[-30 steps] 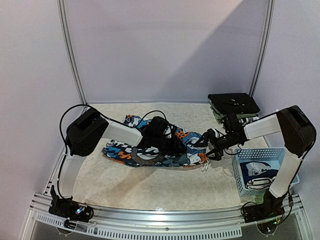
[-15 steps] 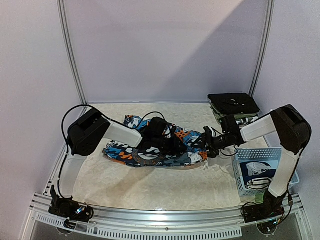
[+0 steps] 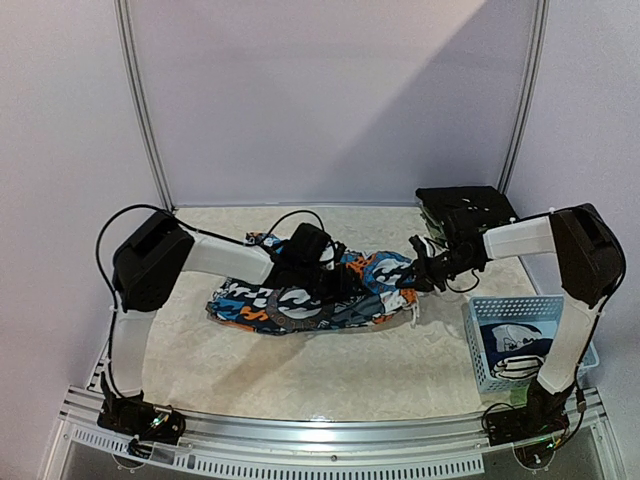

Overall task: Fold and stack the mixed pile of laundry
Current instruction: Pick up the rectangle-folded shorts from the center of the board, then fold the rectangle-folded shorts at the center of the board, then adjust the square-folded shorts at the center of the board.

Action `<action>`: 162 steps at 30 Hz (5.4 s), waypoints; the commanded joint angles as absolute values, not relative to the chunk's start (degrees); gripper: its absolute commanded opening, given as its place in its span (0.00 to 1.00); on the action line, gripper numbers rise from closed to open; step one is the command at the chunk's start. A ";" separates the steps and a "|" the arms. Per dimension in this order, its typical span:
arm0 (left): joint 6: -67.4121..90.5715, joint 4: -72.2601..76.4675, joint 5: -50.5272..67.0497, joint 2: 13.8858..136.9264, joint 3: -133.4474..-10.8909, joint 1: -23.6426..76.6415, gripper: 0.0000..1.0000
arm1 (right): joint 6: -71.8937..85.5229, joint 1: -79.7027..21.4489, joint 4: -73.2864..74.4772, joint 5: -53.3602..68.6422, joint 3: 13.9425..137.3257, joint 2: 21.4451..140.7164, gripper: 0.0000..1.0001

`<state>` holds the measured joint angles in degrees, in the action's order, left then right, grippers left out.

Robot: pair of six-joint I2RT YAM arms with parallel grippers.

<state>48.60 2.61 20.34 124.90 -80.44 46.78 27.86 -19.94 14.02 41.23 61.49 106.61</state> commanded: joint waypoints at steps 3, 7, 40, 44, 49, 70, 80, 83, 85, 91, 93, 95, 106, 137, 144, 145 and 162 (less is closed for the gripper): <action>31.87 -20.55 2.94 115.10 -84.90 45.33 0.55 | 18.02 -18.23 27.45 42.00 67.29 106.24 0.00; 30.42 -22.59 1.40 115.69 -83.69 42.99 0.55 | 14.20 -18.11 35.32 41.67 72.32 105.40 0.00; 35.07 -9.86 7.41 123.82 -84.43 45.26 0.53 | 2.13 -24.75 68.77 24.66 110.22 114.07 0.00; 32.96 -10.58 6.18 117.49 -83.34 45.18 0.54 | 2.63 -26.38 69.26 19.03 113.49 117.35 0.00; 30.14 -15.48 1.55 109.97 -81.82 44.50 0.55 | 3.04 -27.88 69.66 18.20 116.95 119.83 0.00; 33.19 -21.44 -8.93 99.90 -58.06 31.95 0.57 | 9.50 -37.05 65.27 19.89 132.75 129.05 0.00; 37.67 -13.86 -2.24 102.45 -52.40 29.08 0.57 | 16.47 -40.40 59.59 24.47 137.54 135.12 0.00; 38.16 -12.73 -1.48 103.36 -51.76 28.63 0.57 | 17.88 -42.29 57.68 26.06 139.47 137.37 0.00; 38.71 -11.09 -0.60 103.87 -51.08 28.36 0.57 | 18.76 -43.50 56.31 26.44 140.68 138.54 0.00; 40.61 -6.36 2.92 104.56 -49.18 27.86 0.57 | 21.15 -45.12 51.43 25.48 144.26 142.12 0.00; 41.01 -5.43 3.22 104.27 -48.56 27.86 0.57 | 22.64 -45.24 49.14 25.21 144.97 143.48 0.00; 40.98 -5.26 3.34 104.18 -48.27 27.86 0.57 | 24.66 -45.18 46.66 25.01 145.63 144.75 0.00; 41.39 -7.08 0.18 96.44 -45.03 27.69 0.57 | 27.18 -47.59 37.38 20.54 147.61 149.30 0.03; 41.80 -8.35 12.54 95.20 -55.97 19.57 0.67 | 11.71 -36.64 26.73 44.46 109.10 123.49 0.89; 48.46 -2.77 16.82 98.93 -54.28 18.72 0.63 | 7.35 -36.62 28.75 42.31 104.51 121.47 0.88; 48.58 -2.20 17.55 99.56 -54.42 18.72 0.62 | 7.17 -36.67 28.74 42.29 104.50 121.59 0.88; 49.14 -5.57 16.26 99.46 -58.04 19.27 0.22 | 7.64 -37.24 28.26 41.48 102.06 124.59 0.88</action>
<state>49.06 -4.71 17.89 104.55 -57.67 18.96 7.86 -36.75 28.34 41.28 102.32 124.05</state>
